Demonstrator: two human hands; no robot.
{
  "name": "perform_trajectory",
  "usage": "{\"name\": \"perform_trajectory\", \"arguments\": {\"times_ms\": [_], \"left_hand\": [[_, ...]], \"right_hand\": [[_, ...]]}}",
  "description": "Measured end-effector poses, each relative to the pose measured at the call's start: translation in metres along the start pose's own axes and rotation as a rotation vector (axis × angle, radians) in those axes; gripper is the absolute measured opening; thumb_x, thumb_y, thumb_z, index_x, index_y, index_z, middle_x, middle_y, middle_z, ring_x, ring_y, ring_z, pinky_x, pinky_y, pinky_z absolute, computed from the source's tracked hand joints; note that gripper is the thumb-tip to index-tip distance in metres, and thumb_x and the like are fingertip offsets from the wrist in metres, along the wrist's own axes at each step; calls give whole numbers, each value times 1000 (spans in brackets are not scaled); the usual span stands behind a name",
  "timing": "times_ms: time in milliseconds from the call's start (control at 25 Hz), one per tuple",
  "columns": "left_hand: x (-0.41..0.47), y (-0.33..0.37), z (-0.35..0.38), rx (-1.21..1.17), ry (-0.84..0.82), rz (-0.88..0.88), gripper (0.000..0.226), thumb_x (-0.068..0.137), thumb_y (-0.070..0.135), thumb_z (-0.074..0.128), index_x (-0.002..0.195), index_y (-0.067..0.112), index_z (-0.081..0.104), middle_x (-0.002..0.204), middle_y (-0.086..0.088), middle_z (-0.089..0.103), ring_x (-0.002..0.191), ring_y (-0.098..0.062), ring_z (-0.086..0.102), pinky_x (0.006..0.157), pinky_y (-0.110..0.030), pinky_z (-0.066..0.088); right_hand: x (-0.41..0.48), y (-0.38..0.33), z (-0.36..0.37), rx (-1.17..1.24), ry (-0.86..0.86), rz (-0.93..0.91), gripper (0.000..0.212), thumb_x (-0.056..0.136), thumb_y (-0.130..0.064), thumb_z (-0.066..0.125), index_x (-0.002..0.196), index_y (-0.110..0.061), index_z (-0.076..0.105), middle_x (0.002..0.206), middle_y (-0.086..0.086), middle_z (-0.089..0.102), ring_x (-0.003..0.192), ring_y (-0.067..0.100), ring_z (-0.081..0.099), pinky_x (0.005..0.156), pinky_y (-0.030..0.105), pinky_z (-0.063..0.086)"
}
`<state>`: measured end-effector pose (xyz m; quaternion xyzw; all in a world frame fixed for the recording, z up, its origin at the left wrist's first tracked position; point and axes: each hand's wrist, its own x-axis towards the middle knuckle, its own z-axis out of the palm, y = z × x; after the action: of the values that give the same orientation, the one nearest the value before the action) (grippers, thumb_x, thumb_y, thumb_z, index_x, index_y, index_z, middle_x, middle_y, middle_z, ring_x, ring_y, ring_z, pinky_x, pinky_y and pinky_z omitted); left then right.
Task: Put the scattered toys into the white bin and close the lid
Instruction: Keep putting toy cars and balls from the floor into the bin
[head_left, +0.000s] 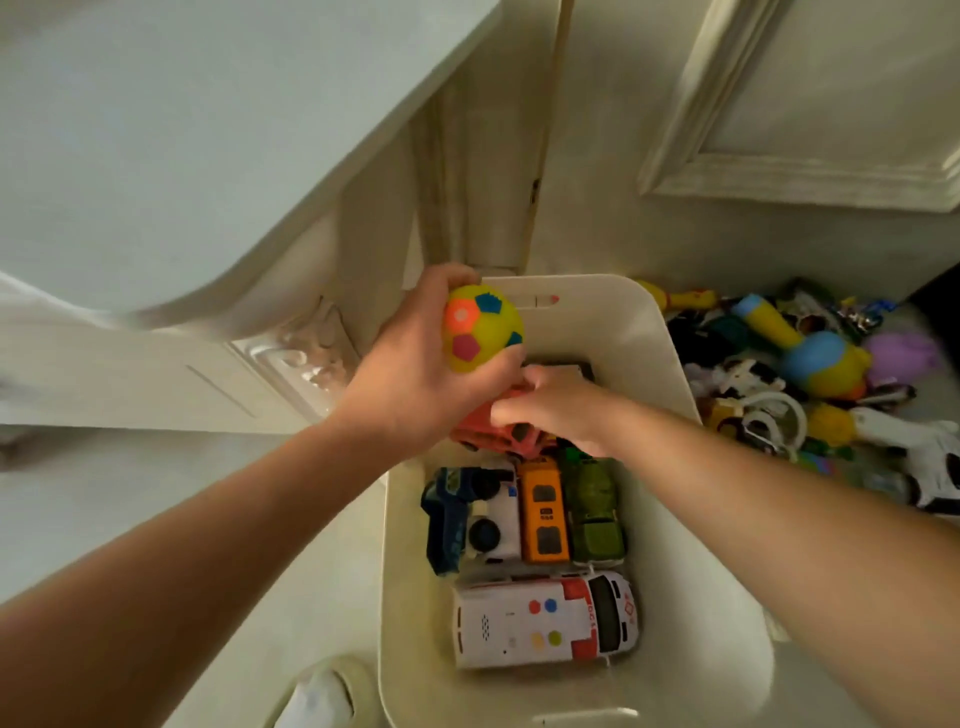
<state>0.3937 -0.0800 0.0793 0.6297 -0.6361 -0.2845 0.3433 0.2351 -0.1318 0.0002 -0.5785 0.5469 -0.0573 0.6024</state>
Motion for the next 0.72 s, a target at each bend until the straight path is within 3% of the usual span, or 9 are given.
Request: {"name": "perform_trajectory", "arguments": {"times_ms": [80,160,240,360,440,520,600,680,720], "left_hand": [[-1,-2,5,-17,-12,10,54,75,41,75,115,35,40,92,21,53,79,15,54,63,1,40],[1,-8,9,-34,-26,-18,54,75,41,75,116,36,41,96,18,54,82,9,56,64,0,41],[3,-16,13,-3,-35,-37,56,75,41,76,120,34,43,104,13,53,87,-1,56,67,-1,41],[-1,-26,18,85,-50,-62,60,75,39,77,125,33,44,117,9,46,97,-7,54,74,-9,44],[-4,-27,20,161,-72,-54,66,73,42,77,128,33,42,121,9,45,99,-7,54,78,-19,48],[-4,-29,26,233,-108,-32,77,71,45,79,134,32,37,126,9,46,102,-7,54,82,-24,50],[-4,-28,34,321,-166,-35,89,69,51,78,140,32,28,133,7,47,110,-10,54,87,-28,51],[-5,-28,40,429,-271,4,100,68,55,77,145,34,17,141,6,44,120,-14,52,93,-31,50],[-7,-29,40,489,-337,46,105,67,56,77,146,35,11,145,5,42,126,-15,49,96,-33,49]], "right_hand": [[24,20,22,-113,-34,-29,53,74,-27,73,123,-24,54,113,3,65,104,22,60,94,40,50],[39,38,31,-487,8,-111,55,80,-41,69,131,-36,50,127,2,55,118,29,49,102,45,41],[38,46,31,-731,93,-90,56,85,-53,60,137,-46,42,135,4,41,125,32,35,104,46,35],[35,52,31,-781,95,-39,58,86,-53,57,140,-44,36,131,5,42,123,29,37,98,44,41],[24,42,24,-529,214,-71,55,88,-50,56,140,-38,41,132,1,51,122,25,46,99,42,43],[3,18,-1,62,298,-50,41,95,-42,49,134,-32,50,131,-1,57,115,21,55,96,37,45],[-20,2,-17,603,-18,16,41,91,-45,53,130,-31,53,122,7,63,100,29,64,88,43,52],[-38,-1,-11,629,-209,-27,50,84,-38,64,132,-31,51,117,11,66,92,33,68,85,48,55],[-39,2,-4,567,-196,-41,52,85,-29,66,134,-30,48,116,12,66,91,32,68,86,47,56]]}}
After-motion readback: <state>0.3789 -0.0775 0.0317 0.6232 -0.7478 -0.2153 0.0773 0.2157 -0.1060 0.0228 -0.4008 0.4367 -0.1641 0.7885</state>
